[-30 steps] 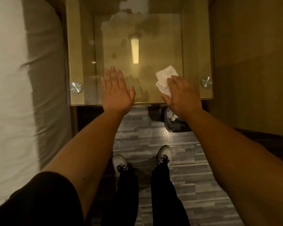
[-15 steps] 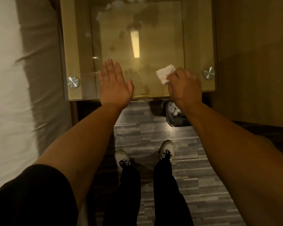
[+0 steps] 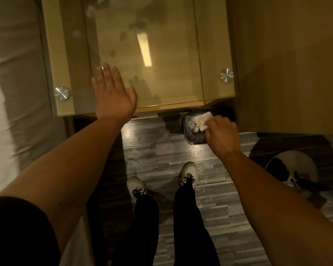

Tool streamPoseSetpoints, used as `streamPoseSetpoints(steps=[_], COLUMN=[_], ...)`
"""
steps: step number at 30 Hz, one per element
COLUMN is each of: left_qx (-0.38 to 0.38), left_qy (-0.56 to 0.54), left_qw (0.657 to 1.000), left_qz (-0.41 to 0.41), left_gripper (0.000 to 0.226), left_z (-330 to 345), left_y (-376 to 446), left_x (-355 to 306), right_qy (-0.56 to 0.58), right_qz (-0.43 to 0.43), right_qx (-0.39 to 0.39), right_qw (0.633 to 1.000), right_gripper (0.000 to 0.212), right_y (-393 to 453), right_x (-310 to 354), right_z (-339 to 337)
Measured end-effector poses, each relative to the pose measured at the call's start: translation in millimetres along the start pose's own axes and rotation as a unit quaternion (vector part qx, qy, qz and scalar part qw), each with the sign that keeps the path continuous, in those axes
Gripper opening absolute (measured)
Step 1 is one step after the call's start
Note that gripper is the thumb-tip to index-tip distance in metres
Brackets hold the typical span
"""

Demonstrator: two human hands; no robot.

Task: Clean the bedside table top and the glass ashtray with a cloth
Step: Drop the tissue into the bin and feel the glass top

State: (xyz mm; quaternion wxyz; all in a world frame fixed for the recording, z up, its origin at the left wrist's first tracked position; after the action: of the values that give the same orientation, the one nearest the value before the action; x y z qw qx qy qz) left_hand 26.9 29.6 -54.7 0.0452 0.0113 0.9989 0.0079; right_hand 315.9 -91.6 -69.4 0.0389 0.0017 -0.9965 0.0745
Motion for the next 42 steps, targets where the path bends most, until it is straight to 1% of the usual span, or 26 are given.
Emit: streamPoseSetpoints(steps=[2,4,10,12,14,19,22,24,26,27,31,33,35,38,40,42], left_qx=[-0.004,-0.006,-0.019,-0.019,-0.017,-0.018,-0.015,-0.014,-0.002,0.012,0.073,0.093,0.092,0.085,0.079,0.071], left_qy=[0.001,0.004,0.005,0.008,0.010,0.011,0.004,0.006,0.013,0.019,0.036,0.041,0.042,0.040,0.034,0.017], left_qw=[1.000,1.000,1.000,1.000,1.000,1.000,1.000,1.000,1.000,1.000,0.997,0.994,0.993,0.994,0.994,0.996], left_qz=[-0.003,-0.003,-0.002,-0.002,-0.002,-0.002,-0.005,-0.003,-0.001,-0.002,0.010,0.037,0.059,0.062,0.060,0.057], left_gripper=[0.070,0.070,0.069,0.069,0.069,0.069,0.069,0.068,0.069,0.070,0.071,0.072,0.073,0.073,0.073,0.074], left_z=[1.3,2.0,3.2,3.6,3.7,2.6,0.9,-0.6,-1.3,-2.0,-13.3,-23.9,-38.3,-59.6,-72.0,-84.1], left_y=[-0.1,-0.1,-1.1,-0.9,-0.4,-0.7,-0.7,-0.6,-0.5,-0.2,4.2,5.9,4.2,1.5,1.8,4.8], left_x=[0.7,0.7,0.4,0.9,1.2,0.2,0.3,0.8,0.7,0.6,4.4,9.6,17.4,32.1,44.9,58.5], right_qy=[-0.010,-0.016,-0.018,-0.001,0.015,0.020,0.042,0.070,0.091,0.098,0.108,0.113,0.113,0.079,0.055,0.046], right_qz=[0.008,0.014,0.052,0.058,0.062,0.058,0.043,0.018,-0.015,-0.032,-0.090,-0.106,-0.114,-0.124,-0.135,-0.155], right_qx=[0.015,0.033,0.107,0.113,0.103,0.063,0.027,-0.008,-0.038,-0.048,-0.094,-0.096,-0.091,-0.055,-0.040,-0.048], right_qw=[1.000,0.999,0.993,0.992,0.993,0.996,0.998,0.997,0.995,0.994,0.986,0.983,0.983,0.988,0.988,0.986], right_gripper=[0.017,0.019,0.039,0.042,0.041,0.030,0.030,0.029,0.021,0.019,0.023,0.031,0.044,0.063,0.070,0.072], right_y=[1.5,1.7,-0.6,-2.3,-3.6,-3.0,0.9,6.3,13.2,16.7,32.9,42.3,54.2,75.0,90.2,102.9], right_x=[-5.2,-9.5,-19.6,-19.0,-17.5,-13.0,-2.8,10.2,25.4,33.6,63.2,75.5,89.6,117.4,138.9,160.5], right_z=[8.3,15.5,32.4,34.2,35.2,31.1,20.8,7.2,-9.7,-19.0,-54.7,-69.5,-85.3,-109.0,-122.5,-133.0])
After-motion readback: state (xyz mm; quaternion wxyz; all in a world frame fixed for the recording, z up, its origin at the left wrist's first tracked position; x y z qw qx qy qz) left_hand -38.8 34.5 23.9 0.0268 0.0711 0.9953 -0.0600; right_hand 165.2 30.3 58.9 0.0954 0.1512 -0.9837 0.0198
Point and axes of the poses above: each hand's wrist, its own y-axis towards the middle knuckle, its own z-axis out of the palm, x = y × z, the point moved 2 cm from there along y, towards the middle knuckle, and after that the axes turned 10 degrees about -x, right-handed, at the moved point
